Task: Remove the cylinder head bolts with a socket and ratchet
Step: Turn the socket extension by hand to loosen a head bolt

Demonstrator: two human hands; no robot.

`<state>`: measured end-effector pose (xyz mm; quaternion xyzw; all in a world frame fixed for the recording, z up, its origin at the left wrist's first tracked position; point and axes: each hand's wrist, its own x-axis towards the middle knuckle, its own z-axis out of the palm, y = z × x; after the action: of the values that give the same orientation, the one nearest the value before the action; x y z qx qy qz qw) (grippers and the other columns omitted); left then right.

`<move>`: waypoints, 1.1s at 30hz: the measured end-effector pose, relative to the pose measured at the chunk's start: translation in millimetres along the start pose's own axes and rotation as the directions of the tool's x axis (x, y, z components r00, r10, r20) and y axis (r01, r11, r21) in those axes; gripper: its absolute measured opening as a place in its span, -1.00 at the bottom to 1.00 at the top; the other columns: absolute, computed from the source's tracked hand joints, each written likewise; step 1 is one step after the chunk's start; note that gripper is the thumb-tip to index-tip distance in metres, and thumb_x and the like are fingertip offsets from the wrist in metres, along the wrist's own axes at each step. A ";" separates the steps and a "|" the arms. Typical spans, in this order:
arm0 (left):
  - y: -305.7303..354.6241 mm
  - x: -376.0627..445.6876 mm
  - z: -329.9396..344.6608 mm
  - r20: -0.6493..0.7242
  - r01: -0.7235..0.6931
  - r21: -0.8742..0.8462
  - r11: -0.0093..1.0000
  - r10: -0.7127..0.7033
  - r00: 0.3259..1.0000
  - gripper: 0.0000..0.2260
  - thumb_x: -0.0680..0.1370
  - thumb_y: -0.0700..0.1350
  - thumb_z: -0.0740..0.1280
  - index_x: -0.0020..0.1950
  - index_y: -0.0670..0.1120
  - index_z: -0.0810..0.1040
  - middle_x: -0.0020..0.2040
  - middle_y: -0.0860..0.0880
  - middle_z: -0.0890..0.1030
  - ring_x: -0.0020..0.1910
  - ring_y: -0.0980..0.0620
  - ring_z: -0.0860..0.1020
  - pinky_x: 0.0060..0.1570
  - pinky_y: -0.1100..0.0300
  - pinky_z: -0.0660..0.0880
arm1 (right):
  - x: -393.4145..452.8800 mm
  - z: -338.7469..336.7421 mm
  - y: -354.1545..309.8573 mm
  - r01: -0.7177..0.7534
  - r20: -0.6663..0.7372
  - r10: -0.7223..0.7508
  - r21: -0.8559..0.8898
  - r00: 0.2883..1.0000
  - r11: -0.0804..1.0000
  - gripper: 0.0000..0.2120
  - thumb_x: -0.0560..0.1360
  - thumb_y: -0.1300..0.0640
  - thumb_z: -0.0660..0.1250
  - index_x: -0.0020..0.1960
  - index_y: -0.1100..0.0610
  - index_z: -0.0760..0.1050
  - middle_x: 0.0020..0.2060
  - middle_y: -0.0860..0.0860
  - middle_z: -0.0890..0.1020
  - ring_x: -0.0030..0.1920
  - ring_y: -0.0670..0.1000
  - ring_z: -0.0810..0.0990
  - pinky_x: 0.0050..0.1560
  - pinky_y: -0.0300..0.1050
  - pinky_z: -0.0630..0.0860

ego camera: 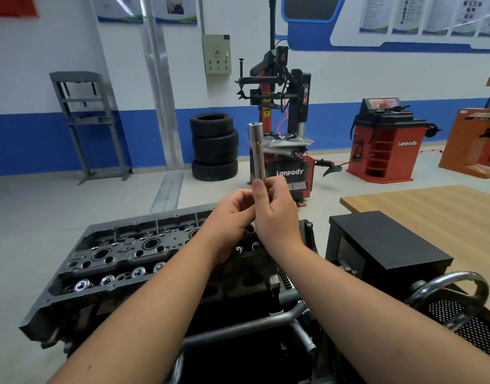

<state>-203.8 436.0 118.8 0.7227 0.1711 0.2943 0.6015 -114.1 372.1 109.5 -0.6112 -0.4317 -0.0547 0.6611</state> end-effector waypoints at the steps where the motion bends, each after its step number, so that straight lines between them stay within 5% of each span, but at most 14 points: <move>1: -0.5 0.3 -0.1 -0.001 -0.002 -0.008 1.000 0.002 1.000 -0.84 0.63 0.02 0.38 0.18 0.02 0.63 0.08 -0.07 0.73 0.15 -0.22 0.65 0.26 -0.35 0.51 | -0.2 1.1 0.7 0.012 -0.002 -0.012 -0.002 1.000 1.000 -0.82 0.67 -0.06 0.18 -0.07 -0.05 0.42 -0.24 -0.14 0.57 -0.16 -0.16 0.56 -0.20 -0.31 0.45; 6: 2.1 -0.2 1.5 0.032 0.006 -0.060 0.998 -0.004 0.999 -0.74 0.71 0.07 0.23 0.14 0.00 0.68 0.16 -0.32 0.63 0.03 -0.19 0.54 0.15 -0.25 0.49 | -1.4 2.1 0.6 -0.005 -0.031 0.007 0.066 0.999 0.998 -0.69 0.69 -0.04 0.11 -0.06 0.08 0.53 -0.25 -0.08 0.59 -0.21 -0.19 0.54 -0.23 -0.38 0.41; 10: 3.2 -1.9 0.3 0.061 0.000 -0.038 0.999 0.002 0.998 -0.78 0.66 0.11 0.30 0.18 0.08 0.68 0.09 -0.08 0.73 0.15 -0.20 0.65 0.28 -0.27 0.51 | -2.6 0.4 -3.2 -0.019 -0.001 0.019 0.068 1.000 0.998 -0.66 0.56 -0.29 0.20 0.08 -0.03 0.43 -0.19 -0.12 0.59 -0.18 -0.22 0.59 -0.21 -0.40 0.45; 14: 3.9 -2.1 1.2 0.042 -0.017 -0.006 1.000 0.017 0.999 -0.81 0.65 0.08 0.33 0.20 0.07 0.62 0.07 -0.03 0.73 0.16 -0.22 0.64 0.30 -0.33 0.49 | -2.4 0.4 -3.8 -0.006 -0.021 0.007 0.067 1.000 0.998 -0.83 0.65 -0.11 0.20 -0.06 -0.09 0.43 -0.26 -0.10 0.58 -0.24 -0.18 0.56 -0.25 -0.35 0.44; 18: 3.8 -1.5 2.7 0.066 -0.012 -0.001 1.000 0.012 0.998 -0.76 0.72 0.02 0.20 0.23 -0.02 0.62 0.12 -0.26 0.66 -0.01 -0.11 0.55 0.15 -0.17 0.52 | -2.3 0.5 -3.3 -0.040 -0.043 0.043 0.064 0.998 0.997 -0.72 0.69 -0.10 0.09 -0.12 -0.14 0.48 -0.20 -0.15 0.62 -0.12 -0.20 0.60 -0.13 -0.25 0.54; 22: 4.2 -1.1 3.0 0.086 0.000 -0.014 1.000 0.001 0.996 -0.77 0.70 0.03 0.25 0.26 -0.01 0.62 0.09 -0.01 0.73 0.06 0.05 0.67 0.15 0.06 0.60 | -0.5 -0.3 -2.5 -0.052 -0.038 0.055 0.077 0.998 0.996 -0.77 0.62 -0.21 0.15 0.02 -0.09 0.45 -0.17 -0.14 0.61 -0.12 -0.23 0.59 -0.14 -0.36 0.49; 27: 2.7 -0.8 1.2 0.020 -0.021 0.001 1.000 0.021 1.000 -0.84 0.65 0.01 0.35 0.20 0.02 0.62 0.06 0.02 0.74 0.16 -0.14 0.66 0.28 -0.29 0.51 | -0.9 1.7 0.9 -0.018 -0.030 0.018 0.020 0.999 1.000 -0.83 0.67 -0.09 0.16 0.01 -0.02 0.43 -0.22 -0.13 0.57 -0.18 -0.23 0.56 -0.23 -0.39 0.43; 33: 2.9 -1.0 2.1 0.054 -0.001 -0.001 1.000 0.001 0.999 -0.75 0.72 0.05 0.22 0.23 0.01 0.64 0.12 -0.20 0.68 0.01 -0.10 0.57 0.29 -0.33 0.45 | -2.2 2.9 -0.9 -0.005 -0.056 0.007 0.037 0.998 0.999 -0.74 0.69 -0.03 0.11 -0.02 0.03 0.51 -0.18 -0.05 0.62 -0.13 -0.12 0.58 -0.13 -0.21 0.50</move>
<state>-203.5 433.2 121.2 0.7303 0.1542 0.2749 0.6061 -117.5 373.2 108.5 -0.5984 -0.4123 -0.0618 0.6842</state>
